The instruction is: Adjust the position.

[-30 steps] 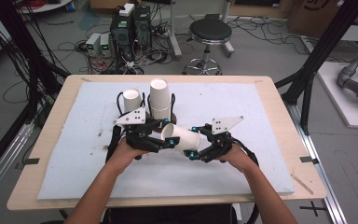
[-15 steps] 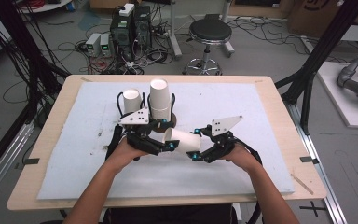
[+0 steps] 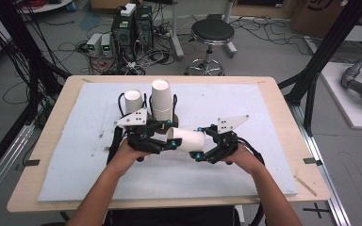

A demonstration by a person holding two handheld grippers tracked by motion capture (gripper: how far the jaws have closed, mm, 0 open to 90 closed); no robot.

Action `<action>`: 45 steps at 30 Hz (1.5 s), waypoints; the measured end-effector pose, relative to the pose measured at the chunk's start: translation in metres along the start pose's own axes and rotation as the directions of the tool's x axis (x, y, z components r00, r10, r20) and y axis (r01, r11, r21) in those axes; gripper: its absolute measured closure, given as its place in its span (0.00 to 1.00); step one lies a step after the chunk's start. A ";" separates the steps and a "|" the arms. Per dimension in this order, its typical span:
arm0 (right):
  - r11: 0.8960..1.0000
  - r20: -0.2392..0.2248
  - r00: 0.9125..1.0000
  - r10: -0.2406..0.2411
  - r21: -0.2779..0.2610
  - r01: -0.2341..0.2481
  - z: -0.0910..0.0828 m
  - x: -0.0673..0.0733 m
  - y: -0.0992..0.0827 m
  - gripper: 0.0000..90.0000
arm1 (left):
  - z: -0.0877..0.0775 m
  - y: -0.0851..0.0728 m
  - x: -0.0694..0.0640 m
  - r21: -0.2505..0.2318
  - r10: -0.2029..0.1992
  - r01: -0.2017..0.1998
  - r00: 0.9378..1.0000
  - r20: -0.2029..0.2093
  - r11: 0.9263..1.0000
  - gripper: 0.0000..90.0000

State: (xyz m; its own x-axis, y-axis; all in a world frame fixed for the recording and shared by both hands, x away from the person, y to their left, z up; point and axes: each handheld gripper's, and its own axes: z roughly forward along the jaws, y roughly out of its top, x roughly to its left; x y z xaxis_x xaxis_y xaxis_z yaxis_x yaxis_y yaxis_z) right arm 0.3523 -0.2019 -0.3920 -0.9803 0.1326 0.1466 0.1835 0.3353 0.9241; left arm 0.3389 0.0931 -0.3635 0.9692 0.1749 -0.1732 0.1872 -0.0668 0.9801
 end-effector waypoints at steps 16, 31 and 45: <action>0.995 -0.001 0.999 -0.050 0.087 0.050 -0.003 0.000 -0.001 0.30 | -0.001 -0.005 0.001 0.088 0.012 -0.010 1.000 -0.020 0.996 0.39; 0.998 -0.022 1.000 -0.021 0.056 0.022 0.000 0.001 -0.001 0.25 | -0.005 -0.001 -0.001 0.009 0.022 -0.022 1.000 0.019 1.000 0.44; 0.997 -0.031 0.998 -0.049 0.065 0.051 -0.006 0.000 -0.001 0.32 | -0.005 -0.005 0.001 0.026 -0.007 0.006 1.000 0.022 1.000 0.43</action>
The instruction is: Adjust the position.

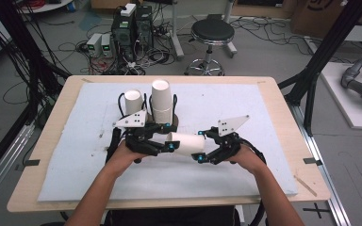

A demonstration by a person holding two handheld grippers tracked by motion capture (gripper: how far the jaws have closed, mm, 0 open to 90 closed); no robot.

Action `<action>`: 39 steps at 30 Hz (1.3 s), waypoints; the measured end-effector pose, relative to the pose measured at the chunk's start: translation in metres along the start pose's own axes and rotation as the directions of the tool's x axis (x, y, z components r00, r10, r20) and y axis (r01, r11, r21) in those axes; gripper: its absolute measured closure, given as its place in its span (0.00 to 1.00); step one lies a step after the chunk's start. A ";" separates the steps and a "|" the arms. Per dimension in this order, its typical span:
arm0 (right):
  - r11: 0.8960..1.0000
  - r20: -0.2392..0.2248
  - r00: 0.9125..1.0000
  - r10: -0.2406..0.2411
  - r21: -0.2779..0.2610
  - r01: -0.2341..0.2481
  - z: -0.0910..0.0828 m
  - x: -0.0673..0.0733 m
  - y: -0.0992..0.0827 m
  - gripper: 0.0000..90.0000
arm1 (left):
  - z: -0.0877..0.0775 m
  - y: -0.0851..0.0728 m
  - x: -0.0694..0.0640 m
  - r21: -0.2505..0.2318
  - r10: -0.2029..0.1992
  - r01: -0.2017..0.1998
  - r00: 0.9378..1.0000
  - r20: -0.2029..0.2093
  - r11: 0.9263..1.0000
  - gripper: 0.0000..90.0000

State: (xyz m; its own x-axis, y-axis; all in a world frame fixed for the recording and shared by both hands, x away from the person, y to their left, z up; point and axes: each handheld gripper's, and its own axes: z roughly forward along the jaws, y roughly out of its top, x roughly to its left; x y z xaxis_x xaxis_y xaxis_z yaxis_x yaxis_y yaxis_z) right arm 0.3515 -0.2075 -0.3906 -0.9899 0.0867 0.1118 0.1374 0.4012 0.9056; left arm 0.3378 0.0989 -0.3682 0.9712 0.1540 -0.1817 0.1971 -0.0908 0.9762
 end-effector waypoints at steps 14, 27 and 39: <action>0.999 -0.017 1.000 0.015 -0.037 -0.016 -0.002 0.000 0.001 0.29 | -0.002 -0.005 0.002 -0.046 -0.049 0.050 0.999 0.023 0.998 0.44; 1.000 0.004 1.000 0.003 -0.027 -0.003 -0.006 -0.002 0.000 0.36 | -0.001 -0.001 -0.001 0.015 -0.006 0.007 0.999 -0.051 1.000 0.27; 1.000 0.011 1.000 -0.021 0.011 0.020 -0.005 0.001 0.002 0.36 | 0.007 -0.007 -0.001 0.110 0.036 -0.035 0.999 -0.010 0.993 0.37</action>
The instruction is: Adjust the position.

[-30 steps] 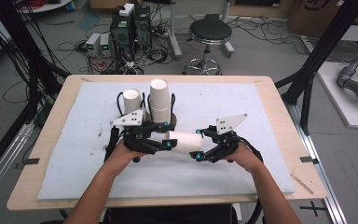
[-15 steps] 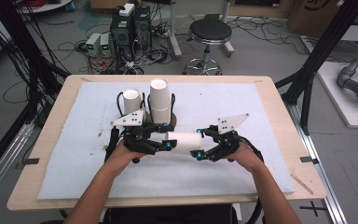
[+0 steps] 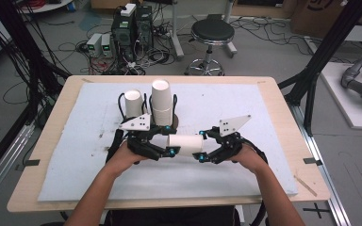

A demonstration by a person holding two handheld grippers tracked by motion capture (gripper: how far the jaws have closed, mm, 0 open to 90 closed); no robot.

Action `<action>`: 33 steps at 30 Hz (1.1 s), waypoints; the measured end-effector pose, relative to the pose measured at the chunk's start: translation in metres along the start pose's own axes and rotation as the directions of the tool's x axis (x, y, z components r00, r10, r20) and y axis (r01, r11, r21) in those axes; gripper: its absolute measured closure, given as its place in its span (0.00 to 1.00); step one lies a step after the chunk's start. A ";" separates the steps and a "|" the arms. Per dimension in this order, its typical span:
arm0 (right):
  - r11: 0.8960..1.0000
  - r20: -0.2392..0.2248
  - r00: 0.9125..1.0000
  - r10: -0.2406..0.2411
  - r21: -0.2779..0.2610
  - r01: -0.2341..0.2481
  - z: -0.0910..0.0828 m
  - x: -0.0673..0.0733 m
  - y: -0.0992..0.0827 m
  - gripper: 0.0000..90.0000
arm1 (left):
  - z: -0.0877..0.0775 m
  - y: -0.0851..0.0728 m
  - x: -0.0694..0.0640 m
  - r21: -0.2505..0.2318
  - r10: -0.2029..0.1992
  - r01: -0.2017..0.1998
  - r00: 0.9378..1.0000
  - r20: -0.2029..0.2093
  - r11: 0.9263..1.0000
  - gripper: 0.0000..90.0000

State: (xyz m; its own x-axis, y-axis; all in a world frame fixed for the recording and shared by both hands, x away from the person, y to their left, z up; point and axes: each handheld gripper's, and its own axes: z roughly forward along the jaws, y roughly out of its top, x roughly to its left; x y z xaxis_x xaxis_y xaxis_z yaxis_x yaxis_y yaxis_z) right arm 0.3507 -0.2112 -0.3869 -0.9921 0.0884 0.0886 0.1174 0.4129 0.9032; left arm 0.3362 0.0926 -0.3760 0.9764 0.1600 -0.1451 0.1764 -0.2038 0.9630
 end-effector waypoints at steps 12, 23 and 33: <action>0.995 0.014 0.998 0.058 -0.085 -0.057 -0.003 0.000 0.002 0.21 | -0.001 -0.004 0.001 -0.064 -0.017 0.018 1.000 0.019 0.998 0.39; 0.993 -0.012 1.000 0.026 -0.115 -0.028 -0.004 0.000 0.002 0.31 | 0.001 -0.005 -0.001 -0.029 -0.009 0.009 1.000 0.004 1.000 0.37; 0.997 -0.012 0.999 0.030 -0.069 -0.031 -0.001 0.001 0.005 0.32 | 0.007 -0.006 -0.002 0.064 0.028 -0.028 1.000 -0.003 0.998 0.36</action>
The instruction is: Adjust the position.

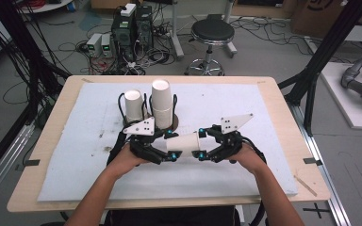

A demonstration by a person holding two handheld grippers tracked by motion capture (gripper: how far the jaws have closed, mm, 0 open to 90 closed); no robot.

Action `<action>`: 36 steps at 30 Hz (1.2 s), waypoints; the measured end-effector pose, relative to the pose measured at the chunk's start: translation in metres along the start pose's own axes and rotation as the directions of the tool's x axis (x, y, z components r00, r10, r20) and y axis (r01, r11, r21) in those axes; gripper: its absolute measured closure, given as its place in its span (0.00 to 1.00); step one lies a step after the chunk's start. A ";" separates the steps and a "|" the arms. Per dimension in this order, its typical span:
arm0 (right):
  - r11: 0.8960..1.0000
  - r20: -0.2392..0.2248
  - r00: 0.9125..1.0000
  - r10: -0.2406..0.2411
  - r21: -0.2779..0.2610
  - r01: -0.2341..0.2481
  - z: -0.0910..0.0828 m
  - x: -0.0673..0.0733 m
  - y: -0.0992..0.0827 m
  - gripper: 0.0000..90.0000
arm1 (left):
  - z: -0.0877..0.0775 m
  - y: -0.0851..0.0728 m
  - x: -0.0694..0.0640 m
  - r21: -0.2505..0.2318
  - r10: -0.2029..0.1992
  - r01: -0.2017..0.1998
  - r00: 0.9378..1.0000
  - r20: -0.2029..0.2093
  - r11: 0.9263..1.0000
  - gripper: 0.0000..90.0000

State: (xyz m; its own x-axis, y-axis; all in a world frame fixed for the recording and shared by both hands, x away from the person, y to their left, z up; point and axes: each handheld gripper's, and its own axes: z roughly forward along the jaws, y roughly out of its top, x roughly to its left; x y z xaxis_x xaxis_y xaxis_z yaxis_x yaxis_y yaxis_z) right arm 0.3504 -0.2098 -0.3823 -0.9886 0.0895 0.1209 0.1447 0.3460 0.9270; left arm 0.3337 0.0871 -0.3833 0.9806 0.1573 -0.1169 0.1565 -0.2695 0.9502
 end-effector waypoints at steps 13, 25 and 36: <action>0.987 0.009 0.994 0.108 -0.125 -0.106 -0.007 -0.002 0.003 0.20 | -0.001 -0.002 0.001 -0.081 -0.012 0.013 1.000 0.019 0.997 0.40; 0.993 0.005 0.999 0.045 -0.106 -0.045 -0.008 -0.001 0.003 0.31 | 0.008 -0.006 -0.001 -0.014 -0.012 0.012 1.000 0.000 1.000 0.38; 0.999 0.015 1.000 0.024 -0.043 -0.023 -0.001 0.002 0.005 0.33 | 0.016 -0.007 -0.004 0.080 0.037 -0.035 0.999 -0.017 0.996 0.38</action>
State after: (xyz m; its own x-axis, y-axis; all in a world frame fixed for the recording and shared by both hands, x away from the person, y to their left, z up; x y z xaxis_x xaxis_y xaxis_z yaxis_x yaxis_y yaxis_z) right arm 0.3494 -0.2091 -0.3773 -0.9842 0.1119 0.1373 0.1654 0.3033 0.9384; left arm 0.3303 0.0732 -0.3940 0.9835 0.1638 -0.0768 0.1307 -0.3498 0.9277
